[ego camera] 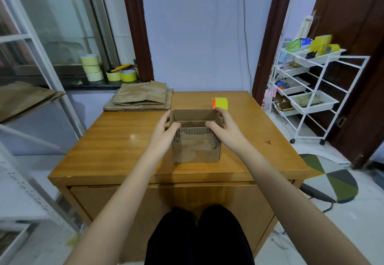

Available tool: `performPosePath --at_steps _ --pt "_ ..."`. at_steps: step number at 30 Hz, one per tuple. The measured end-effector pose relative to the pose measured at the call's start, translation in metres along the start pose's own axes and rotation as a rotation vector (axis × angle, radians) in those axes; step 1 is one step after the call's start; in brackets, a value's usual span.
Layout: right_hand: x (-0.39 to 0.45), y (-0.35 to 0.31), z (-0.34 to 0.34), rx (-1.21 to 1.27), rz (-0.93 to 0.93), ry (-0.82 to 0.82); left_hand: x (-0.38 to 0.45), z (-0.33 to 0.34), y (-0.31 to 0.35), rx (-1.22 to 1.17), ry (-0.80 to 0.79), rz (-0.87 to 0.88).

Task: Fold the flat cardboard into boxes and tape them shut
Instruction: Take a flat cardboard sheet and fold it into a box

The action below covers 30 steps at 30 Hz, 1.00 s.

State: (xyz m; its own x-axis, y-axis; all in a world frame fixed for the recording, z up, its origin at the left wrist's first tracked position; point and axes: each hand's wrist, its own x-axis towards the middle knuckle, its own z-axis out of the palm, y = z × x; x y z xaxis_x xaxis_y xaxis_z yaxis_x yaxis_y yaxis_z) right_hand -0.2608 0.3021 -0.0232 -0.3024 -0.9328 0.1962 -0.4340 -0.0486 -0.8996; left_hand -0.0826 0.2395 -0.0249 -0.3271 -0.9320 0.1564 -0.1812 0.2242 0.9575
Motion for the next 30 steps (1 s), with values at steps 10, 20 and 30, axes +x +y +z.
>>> performPosePath --at_steps 10,20,30 --pt "-0.016 0.009 -0.001 0.092 -0.01 -0.114 -0.009 0.001 -0.005 0.108 -0.205 -0.032" --pt "-0.023 0.013 0.003 0.06 -0.02 -0.067 0.018 -0.024 -0.057 0.279 -0.417 -0.056" --pt "-0.032 0.025 0.004 -0.106 -0.153 -0.067 -0.011 -0.009 -0.007 0.265 -0.41 -0.043"
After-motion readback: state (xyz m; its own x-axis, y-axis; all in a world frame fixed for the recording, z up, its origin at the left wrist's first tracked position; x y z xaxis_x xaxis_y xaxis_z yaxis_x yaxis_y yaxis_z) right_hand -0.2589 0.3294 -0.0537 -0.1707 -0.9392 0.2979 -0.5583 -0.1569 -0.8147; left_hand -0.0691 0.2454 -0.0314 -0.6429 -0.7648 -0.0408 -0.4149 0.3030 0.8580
